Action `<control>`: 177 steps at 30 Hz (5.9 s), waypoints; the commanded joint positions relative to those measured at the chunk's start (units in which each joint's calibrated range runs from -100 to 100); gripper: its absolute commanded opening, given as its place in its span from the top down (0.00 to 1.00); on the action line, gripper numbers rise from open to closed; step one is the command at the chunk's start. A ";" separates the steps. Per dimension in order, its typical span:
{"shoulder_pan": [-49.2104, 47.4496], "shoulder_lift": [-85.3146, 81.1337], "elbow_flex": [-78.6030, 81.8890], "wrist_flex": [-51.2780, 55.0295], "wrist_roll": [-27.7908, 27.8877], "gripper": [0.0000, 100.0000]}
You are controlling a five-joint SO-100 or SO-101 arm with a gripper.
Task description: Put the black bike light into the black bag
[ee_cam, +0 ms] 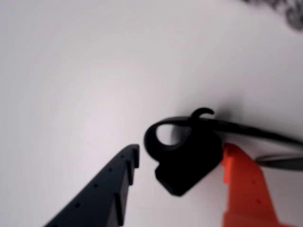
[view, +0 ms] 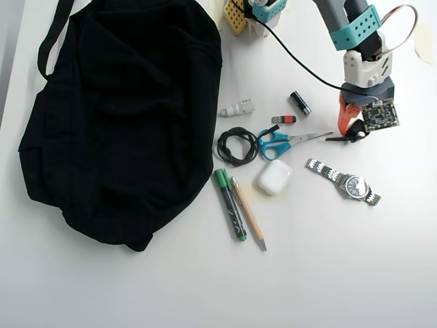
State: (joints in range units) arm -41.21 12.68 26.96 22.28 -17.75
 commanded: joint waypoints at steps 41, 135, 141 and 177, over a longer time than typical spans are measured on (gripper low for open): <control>5.68 -2.97 1.34 0.63 0.50 0.98; 64.32 -28.03 -15.73 31.38 25.25 0.98; 70.31 -28.03 -1.09 27.16 24.62 0.98; 27.82 -89.69 32.34 23.71 23.84 0.98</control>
State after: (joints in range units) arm -10.53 -68.14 52.05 50.06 6.13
